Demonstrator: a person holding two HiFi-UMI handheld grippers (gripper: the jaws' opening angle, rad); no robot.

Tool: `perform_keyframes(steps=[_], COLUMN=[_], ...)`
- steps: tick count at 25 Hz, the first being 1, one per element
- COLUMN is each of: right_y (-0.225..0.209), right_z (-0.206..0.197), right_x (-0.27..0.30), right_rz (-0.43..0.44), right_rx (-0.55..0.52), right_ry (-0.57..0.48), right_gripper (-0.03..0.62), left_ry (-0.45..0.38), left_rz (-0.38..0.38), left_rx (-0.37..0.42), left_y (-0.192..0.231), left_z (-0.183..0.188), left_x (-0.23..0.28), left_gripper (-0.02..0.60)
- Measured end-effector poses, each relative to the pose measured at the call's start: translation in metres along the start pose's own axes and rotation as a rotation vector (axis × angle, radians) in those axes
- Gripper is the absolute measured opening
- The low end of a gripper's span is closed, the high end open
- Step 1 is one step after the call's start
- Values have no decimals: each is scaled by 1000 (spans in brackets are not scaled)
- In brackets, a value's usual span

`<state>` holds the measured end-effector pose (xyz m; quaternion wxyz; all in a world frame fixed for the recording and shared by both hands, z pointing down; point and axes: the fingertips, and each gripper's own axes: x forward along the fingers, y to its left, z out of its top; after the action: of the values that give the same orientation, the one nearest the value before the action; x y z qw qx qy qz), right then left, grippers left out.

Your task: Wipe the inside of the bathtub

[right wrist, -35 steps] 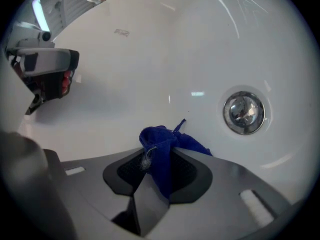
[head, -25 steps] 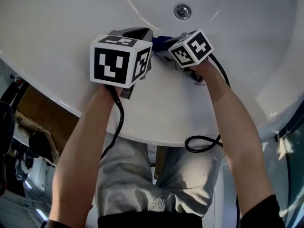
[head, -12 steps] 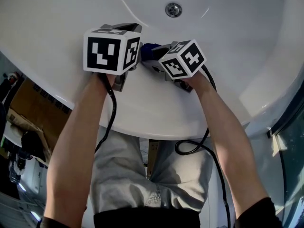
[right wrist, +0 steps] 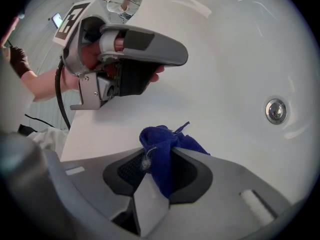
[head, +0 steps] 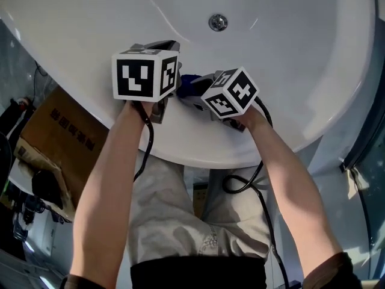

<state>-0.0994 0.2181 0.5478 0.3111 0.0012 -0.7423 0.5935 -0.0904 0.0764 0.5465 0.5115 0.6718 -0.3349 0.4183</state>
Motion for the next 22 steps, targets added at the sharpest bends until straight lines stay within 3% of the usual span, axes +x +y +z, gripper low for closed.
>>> perform_keyframes(steps=[13,22], right_y=[85,140], right_z=[7,7], right_x=[-19,-34], right_rz=[46,127], right_rx=[-47,-105], right_ry=[-99,-140], right_gripper=[124,124], left_ry=[-15,-13], left_rz=[0,-3], left_rx=[50,29], left_y=[-14,-25], left_z=[7,-3], left_x=[-32,-41], left_gripper=[3,3])
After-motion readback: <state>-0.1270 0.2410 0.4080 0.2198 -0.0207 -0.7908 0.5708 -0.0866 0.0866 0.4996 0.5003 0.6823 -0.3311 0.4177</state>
